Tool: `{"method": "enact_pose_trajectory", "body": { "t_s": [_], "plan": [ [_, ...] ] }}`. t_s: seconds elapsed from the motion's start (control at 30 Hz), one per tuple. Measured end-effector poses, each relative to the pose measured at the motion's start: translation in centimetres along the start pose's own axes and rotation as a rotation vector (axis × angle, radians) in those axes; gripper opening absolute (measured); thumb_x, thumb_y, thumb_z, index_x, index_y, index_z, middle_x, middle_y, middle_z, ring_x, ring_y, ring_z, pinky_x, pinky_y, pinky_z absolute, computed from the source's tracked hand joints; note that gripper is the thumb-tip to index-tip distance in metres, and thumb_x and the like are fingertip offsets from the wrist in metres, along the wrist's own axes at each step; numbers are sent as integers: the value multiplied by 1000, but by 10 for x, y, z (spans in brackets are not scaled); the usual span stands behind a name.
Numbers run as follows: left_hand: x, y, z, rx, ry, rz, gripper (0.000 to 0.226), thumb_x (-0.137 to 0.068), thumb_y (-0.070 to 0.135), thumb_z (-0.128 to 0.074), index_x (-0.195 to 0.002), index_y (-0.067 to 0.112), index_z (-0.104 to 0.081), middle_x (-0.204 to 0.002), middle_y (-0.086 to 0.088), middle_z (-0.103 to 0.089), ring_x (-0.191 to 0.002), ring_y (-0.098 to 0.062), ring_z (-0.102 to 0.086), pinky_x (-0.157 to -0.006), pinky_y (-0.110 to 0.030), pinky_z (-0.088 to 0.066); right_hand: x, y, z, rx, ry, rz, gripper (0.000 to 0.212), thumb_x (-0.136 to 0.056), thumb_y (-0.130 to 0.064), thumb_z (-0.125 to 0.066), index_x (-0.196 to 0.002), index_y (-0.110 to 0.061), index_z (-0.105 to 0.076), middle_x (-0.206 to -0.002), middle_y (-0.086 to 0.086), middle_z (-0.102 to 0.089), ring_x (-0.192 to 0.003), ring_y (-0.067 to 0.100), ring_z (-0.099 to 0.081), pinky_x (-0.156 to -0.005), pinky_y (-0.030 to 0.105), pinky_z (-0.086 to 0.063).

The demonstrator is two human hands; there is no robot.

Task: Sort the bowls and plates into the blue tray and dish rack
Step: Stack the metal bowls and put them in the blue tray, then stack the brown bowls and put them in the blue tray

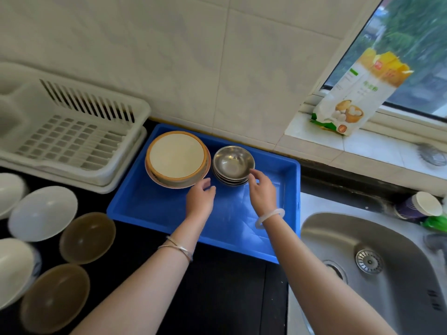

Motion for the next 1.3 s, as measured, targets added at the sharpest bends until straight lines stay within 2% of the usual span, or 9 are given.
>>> {"method": "enact_pose_trajectory", "body": {
  "t_s": [0.13, 0.23, 0.37, 0.5, 0.63, 0.8, 1.0, 1.17, 1.3],
  "plan": [
    [36, -13, 44, -161, 75, -145, 31, -92, 15, -51, -123, 13, -57, -124, -2, -62, -109, -16, -59, -84, -21, -41, 48, -12, -19, -4, -97, 81, 24, -97, -23, -44, -107, -17, -65, -87, -4, -64, -87, 17, -60, -66, 17, -42],
    [65, -28, 79, -279, 151, -205, 27, -92, 17, -53, -117, 14, -60, -117, -3, -65, -103, -16, -62, -82, -22, -43, 85, -19, -50, -38, -241, 81, 19, -95, -23, -47, -94, -22, -65, -80, -7, -65, -77, 12, -62, -69, 25, -46],
    [100, -59, 130, -368, 271, -209, 26, -91, 17, -54, -115, 13, -61, -114, -5, -65, -101, -18, -62, -88, -33, -50, 127, -19, -103, 93, -482, 130, 20, -92, -25, -47, -87, -21, -67, -70, -11, -65, -58, 2, -59, -64, 18, -47],
    [126, -93, 177, -450, 442, -174, 28, -90, 16, -56, -117, 13, -61, -114, -5, -64, -103, -21, -60, -87, -35, -49, 154, -17, -155, 223, -668, 101, 24, -94, -30, -46, -100, -19, -67, -84, -3, -67, -73, 13, -63, -78, 33, -51],
    [143, -125, 211, -549, 600, -58, 31, -85, 11, -61, -116, 12, -62, -117, -8, -61, -110, -26, -55, -94, -37, -44, 163, -28, -199, 320, -712, 77, 39, -94, -35, -47, -128, -17, -54, -114, 6, -65, -98, 22, -64, -90, 41, -52],
    [159, -155, 234, -544, 732, 118, 38, -80, 6, -65, -115, 19, -60, -126, -10, -48, -115, -35, -43, -93, -46, -41, 160, -42, -235, 345, -655, -6, 37, -94, -32, -49, -122, -9, -56, -109, 13, -66, -97, 30, -64, -87, 47, -54],
    [161, -178, 244, -220, 791, 169, 56, -78, -5, -62, -125, 20, -46, -127, -13, -40, -109, -31, -50, -91, -38, -44, 158, -45, -242, 175, -612, -160, 18, -91, -9, -49, -85, -4, -65, -73, 6, -67, -72, 17, -70, -79, 36, -59],
    [154, -194, 249, 57, 742, 314, 54, -85, 4, -59, -133, 20, -40, -129, -13, -55, -119, -30, -53, -96, -43, -46, 165, -44, -230, 115, -560, -176, 20, -87, -5, -52, -90, 8, -66, -66, 8, -69, -60, 12, -69, -75, 33, -60],
    [152, -203, 251, 232, 701, 340, 46, -87, 5, -56, -130, 17, -47, -129, -12, -56, -118, -28, -54, -99, -46, -46, 175, -50, -215, 39, -569, -118, 15, -87, -8, -55, -82, -3, -69, -68, 4, -69, -60, 9, -69, -66, 25, -59]
  ]
}}
Point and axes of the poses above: each hand's wrist, its own x-axis away from the middle knuckle, its own z-axis out of the back of the hand, y = z × x, the point moved 2 cm from there along -x, towards the middle knuckle
